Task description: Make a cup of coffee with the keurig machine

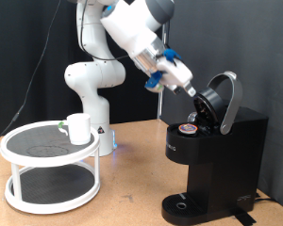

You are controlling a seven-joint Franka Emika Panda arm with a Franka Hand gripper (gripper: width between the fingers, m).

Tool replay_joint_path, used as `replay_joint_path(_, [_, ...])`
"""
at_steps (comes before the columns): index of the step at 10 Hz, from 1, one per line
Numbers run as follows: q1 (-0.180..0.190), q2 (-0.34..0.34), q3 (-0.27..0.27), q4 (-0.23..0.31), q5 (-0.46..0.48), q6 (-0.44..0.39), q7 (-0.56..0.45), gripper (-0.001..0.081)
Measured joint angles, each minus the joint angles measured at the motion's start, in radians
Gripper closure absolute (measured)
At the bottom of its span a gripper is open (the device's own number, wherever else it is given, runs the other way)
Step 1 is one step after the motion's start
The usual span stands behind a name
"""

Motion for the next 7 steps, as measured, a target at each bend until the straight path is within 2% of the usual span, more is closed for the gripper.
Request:
replay_joint_path(4, [0.000, -0.046, -0.023, 0.074, 0.012, -0.042, 0.055, 0.0071])
replay_joint_path(5, [0.000, -0.050, -0.030, 0.092, 0.007, -0.076, 0.062, 0.0071])
replay_joint_path(6, [-0.001, -0.049, -0.039, 0.105, 0.005, -0.114, 0.063, 0.0071])
replay_joint_path(7, [-0.001, -0.049, -0.038, 0.102, 0.006, -0.103, 0.063, 0.0071])
